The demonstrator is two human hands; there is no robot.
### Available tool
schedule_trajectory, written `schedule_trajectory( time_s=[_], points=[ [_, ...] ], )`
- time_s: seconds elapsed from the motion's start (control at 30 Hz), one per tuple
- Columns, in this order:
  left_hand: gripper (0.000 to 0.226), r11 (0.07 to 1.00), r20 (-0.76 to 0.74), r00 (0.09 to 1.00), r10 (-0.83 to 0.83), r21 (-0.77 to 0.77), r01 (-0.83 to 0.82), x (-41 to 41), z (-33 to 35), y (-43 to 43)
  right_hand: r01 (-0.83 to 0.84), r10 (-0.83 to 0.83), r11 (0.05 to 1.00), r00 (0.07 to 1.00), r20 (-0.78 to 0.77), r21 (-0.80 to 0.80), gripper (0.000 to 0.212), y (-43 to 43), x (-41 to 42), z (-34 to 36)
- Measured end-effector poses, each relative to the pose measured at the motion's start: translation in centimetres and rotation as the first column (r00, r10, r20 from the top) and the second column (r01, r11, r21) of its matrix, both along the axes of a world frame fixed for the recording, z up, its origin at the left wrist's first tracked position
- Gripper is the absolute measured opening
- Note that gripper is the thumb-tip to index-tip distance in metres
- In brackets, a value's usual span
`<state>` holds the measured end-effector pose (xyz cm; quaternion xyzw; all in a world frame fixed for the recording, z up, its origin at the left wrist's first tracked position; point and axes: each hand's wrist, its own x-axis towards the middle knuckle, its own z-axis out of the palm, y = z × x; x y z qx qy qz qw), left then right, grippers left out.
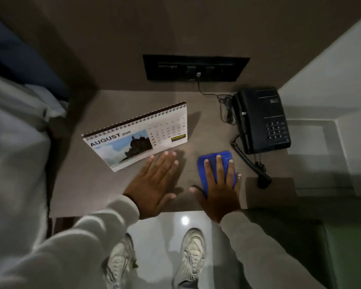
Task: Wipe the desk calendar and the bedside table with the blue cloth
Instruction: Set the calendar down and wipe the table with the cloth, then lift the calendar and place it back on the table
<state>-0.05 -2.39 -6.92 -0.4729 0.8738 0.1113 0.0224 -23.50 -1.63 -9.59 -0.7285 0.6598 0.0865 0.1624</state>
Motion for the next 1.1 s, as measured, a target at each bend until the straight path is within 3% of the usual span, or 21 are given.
schedule_trajectory(
  time_s=[0.1,0.23,0.37,0.43,0.5,0.57,0.63,0.67,0.73,0.77,0.8,0.87,1.0,1.1],
  points=[
    [0.079,0.990,-0.010,0.992,0.122,0.078,-0.121,-1.3,-2.9,1.7,0.008,-0.008,0.998,1.000,0.003,-0.069,0.084,0.1,-0.1,-1.5],
    [0.082,0.981,0.029,0.982,0.185,0.057,-0.186,-1.7,-5.7,2.4,0.025,-0.024,0.989,1.000,0.010,-0.148,0.079,0.3,0.0,-2.9],
    [0.080,0.968,0.015,0.976,0.217,0.129,-0.217,-1.4,-4.3,2.1,0.023,-0.023,0.999,1.000,-0.001,-0.045,0.083,0.2,0.7,-0.5],
    [0.076,0.940,-0.063,0.952,0.299,0.193,-0.282,-0.8,-3.2,2.6,0.037,-0.037,0.999,0.999,-0.021,0.023,0.084,-0.4,1.1,1.4],
    [0.069,0.869,-0.224,0.860,0.460,0.314,-0.383,0.7,-1.9,3.9,0.097,-0.099,0.995,0.992,0.073,0.023,0.083,-1.6,2.1,3.7],
    [0.058,0.740,-0.410,0.620,0.669,0.445,-0.504,2.4,-0.2,5.4,0.208,-0.192,0.978,0.916,0.353,-0.009,0.081,-3.4,4.0,6.4],
    [0.052,0.532,-0.512,0.247,0.823,0.542,-0.650,3.4,1.8,5.8,0.325,-0.288,0.944,0.720,0.632,0.059,0.079,-5.8,6.1,8.2],
    [0.049,0.394,-0.507,0.044,0.861,0.609,-0.688,3.9,2.7,5.3,0.359,-0.310,0.930,0.644,0.699,0.081,0.076,-7.2,7.2,9.0],
    [0.042,0.181,-0.439,-0.356,0.825,0.802,-0.569,4.7,4.5,3.4,0.415,-0.326,0.907,0.578,0.748,0.075,0.067,-10.1,9.2,10.1],
    [0.036,0.164,-0.396,-0.495,0.773,0.880,-0.446,5.3,5.1,2.1,0.439,-0.336,0.895,0.542,0.770,0.081,0.057,-11.4,9.9,10.3],
    [0.034,0.196,-0.361,-0.538,0.762,0.920,-0.339,5.8,5.5,0.8,0.458,-0.348,0.883,0.498,0.795,0.100,0.042,-12.3,10.5,10.2],
    [0.050,0.278,-0.362,-0.496,0.789,0.931,-0.238,6.6,6.0,-1.3,0.458,-0.353,0.878,0.430,0.831,0.136,0.024,-13.3,11.3,9.3],
    [0.065,0.303,-0.372,-0.433,0.821,0.927,-0.222,8.2,5.0,-3.7,0.456,-0.341,0.866,0.240,0.909,0.205,0.023,-12.8,12.3,7.7],
    [0.069,0.330,-0.367,-0.367,0.855,0.930,-0.161,10.5,4.8,-6.2,0.441,-0.349,0.868,0.211,0.913,0.230,0.030,-13.3,12.9,7.5]
  ],
)
